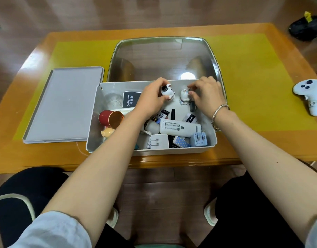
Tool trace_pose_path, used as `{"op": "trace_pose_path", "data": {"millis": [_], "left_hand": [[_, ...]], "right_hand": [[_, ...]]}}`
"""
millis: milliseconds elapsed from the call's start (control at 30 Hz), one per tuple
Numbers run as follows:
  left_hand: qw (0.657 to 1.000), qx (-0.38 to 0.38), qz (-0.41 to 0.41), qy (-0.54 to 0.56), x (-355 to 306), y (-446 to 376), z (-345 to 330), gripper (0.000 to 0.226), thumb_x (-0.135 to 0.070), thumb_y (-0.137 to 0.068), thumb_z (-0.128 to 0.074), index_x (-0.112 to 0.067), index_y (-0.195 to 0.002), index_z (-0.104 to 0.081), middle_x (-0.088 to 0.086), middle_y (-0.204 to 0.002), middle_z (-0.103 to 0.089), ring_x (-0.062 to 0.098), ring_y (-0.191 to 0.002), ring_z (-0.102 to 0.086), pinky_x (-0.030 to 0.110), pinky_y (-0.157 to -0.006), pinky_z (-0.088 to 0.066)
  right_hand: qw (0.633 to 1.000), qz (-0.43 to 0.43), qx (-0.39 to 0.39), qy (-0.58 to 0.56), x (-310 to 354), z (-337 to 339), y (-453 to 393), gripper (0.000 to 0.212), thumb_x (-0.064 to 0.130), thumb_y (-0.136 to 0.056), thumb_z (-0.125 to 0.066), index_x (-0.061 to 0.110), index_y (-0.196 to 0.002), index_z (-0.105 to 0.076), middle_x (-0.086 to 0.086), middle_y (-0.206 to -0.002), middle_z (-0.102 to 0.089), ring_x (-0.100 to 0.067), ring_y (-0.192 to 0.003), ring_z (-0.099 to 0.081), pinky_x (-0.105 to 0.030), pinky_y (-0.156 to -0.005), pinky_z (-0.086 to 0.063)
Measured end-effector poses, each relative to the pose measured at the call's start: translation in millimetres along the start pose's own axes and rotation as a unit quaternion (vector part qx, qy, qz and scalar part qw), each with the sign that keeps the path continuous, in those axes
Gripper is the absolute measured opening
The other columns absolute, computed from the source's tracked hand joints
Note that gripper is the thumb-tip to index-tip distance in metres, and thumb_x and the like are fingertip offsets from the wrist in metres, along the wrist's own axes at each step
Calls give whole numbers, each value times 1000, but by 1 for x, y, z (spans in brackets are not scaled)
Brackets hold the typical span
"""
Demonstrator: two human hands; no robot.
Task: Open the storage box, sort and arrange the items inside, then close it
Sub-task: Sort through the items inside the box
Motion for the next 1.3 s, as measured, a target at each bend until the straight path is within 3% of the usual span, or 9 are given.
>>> {"op": "trace_pose_path", "data": {"millis": [167, 300, 467, 700, 933, 1300], "left_hand": [[991, 72, -29, -105, -1, -9, -23, 35, -11, -82, -71, -14, -116, -60, -1, -100, -48, 14, -84, -45, 25, -78, -37], [990, 58, -26, -125, 0, -10, -26, 39, -10, -82, -70, -14, -120, -59, 7, -108, -57, 23, -96, -53, 33, -87, -42], [984, 15, -36, -174, 1, -2, -22, 43, -17, -84, -69, -16, -124, -54, 7, -120, -53, 28, -106, -54, 38, -86, -43], [979, -20, -37, -202, -7, -2, -23, 28, -17, -86, -65, -12, -113, -57, 11, -107, -58, 32, -100, -54, 42, -81, -44], [975, -25, -56, -214, -12, -6, -29, 29, -9, -89, -56, -12, -118, -53, 13, -106, -59, 35, -97, -54, 44, -79, -45], [977, -29, -47, -207, -11, -4, -29, 28, -12, -88, -60, -10, -114, -49, 13, -103, -60, 36, -93, -55, 45, -76, -45]], "right_hand": [[1000, -1, -15, -12, 0, 0, 0, 19, 18, -89, -58, 15, -106, -67, -6, -104, -63, -28, -107, -48, -37, -90, -35], [1000, 2, -12, -7, 0, -2, 0, 19, 17, -89, -58, 14, -106, -66, -7, -104, -63, -28, -105, -48, -36, -89, -35], [1000, 3, -12, 3, 0, -3, -1, 23, 18, -89, -59, 14, -111, -65, -8, -106, -61, -28, -107, -47, -37, -90, -35], [998, 17, 19, 52, 3, -9, -6, 29, 25, -85, -63, 18, -114, -65, -8, -109, -59, -31, -108, -45, -37, -87, -35], [996, 10, 18, 84, 3, -10, -10, 26, 26, -85, -64, 19, -110, -66, -7, -105, -61, -30, -106, -46, -38, -85, -35], [996, 15, 23, 83, 3, -10, -10, 27, 22, -85, -65, 18, -112, -66, -7, -107, -61, -30, -107, -45, -38, -86, -34]]}}
Point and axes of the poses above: each hand's wrist, its own y-axis away from the middle knuckle, its own z-axis out of the back of the hand, x = y × z, the point moved 7 cm from there along -y, towards the middle knuckle
